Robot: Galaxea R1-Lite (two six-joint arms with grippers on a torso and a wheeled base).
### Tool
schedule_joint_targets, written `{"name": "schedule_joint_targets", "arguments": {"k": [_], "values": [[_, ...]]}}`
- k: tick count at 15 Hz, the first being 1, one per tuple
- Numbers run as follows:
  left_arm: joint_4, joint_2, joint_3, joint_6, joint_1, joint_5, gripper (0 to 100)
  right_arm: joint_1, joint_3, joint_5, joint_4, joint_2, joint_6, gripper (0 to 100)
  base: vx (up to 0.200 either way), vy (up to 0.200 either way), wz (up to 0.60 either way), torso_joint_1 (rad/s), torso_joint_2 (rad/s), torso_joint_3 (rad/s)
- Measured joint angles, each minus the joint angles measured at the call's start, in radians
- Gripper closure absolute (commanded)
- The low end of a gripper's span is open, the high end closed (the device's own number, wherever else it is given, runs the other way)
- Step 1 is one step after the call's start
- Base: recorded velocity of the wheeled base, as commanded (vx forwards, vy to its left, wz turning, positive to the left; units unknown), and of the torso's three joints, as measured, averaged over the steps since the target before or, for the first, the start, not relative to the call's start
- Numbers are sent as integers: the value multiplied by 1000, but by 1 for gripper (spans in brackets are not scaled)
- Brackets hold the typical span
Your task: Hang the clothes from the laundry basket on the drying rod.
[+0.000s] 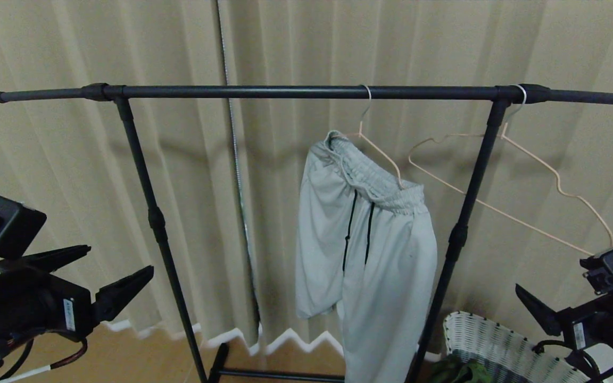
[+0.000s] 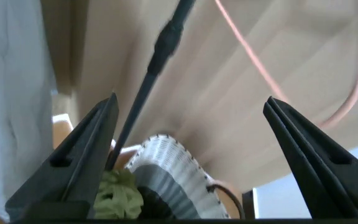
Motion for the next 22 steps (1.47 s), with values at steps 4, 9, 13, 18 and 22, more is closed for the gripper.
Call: {"name": "schedule_joint_targets", "arguments": {"k": [4, 9, 13, 18, 22], "values": [[-32, -9, 41, 13, 35, 0, 0, -21, 43, 0, -23, -5, 0, 0, -200, 0, 0, 7, 6, 2], [-71, -10, 70, 14, 36, 0, 0, -28, 62, -1, -20, -11, -1, 0, -200, 0, 0, 0, 4, 0], [-69, -9, 91, 15, 37, 3, 0, -29, 79, 0, -17, -11, -1, 0, -50, 0, 0, -1, 2, 1], [-70, -4, 96, 14, 38, 7, 0, -35, 82, 0, -10, -9, -6, 0, 0, 0, 0, 0, 0, 0], [-70, -4, 97, 15, 38, 5, 0, -46, 83, -4, -10, -6, -6, 0, 0, 0, 0, 0, 0, 0]]}}
